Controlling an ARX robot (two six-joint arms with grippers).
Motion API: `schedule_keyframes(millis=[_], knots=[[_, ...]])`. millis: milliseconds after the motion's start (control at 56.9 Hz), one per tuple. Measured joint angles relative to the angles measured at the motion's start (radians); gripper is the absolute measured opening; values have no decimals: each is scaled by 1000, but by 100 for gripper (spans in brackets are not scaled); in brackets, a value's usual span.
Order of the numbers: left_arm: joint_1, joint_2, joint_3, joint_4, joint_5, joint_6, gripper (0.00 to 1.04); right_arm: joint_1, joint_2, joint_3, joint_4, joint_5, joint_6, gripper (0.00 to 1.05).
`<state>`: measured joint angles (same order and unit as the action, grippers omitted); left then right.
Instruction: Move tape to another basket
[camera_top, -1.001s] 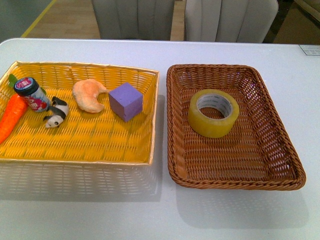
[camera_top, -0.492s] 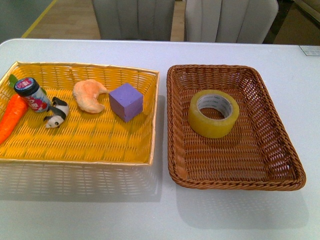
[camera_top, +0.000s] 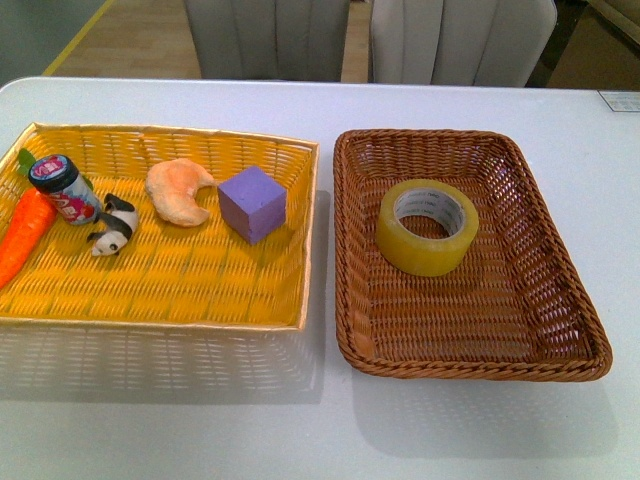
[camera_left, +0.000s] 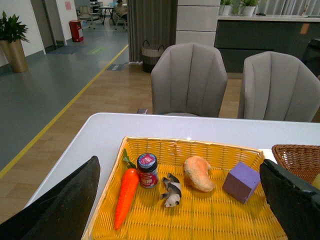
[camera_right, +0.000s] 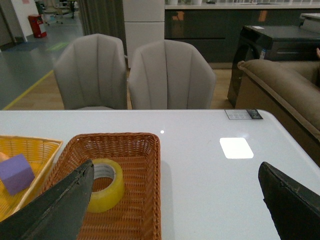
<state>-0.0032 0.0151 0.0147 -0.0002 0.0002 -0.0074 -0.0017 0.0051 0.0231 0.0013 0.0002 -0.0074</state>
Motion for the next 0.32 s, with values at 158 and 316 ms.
schedule_keyframes(millis=[158,316], knots=[[0,0,0,0,0,0,96,0,0,0,0,0,0,96],[0,0,0,0,0,0,96,0,0,0,0,0,0,96]])
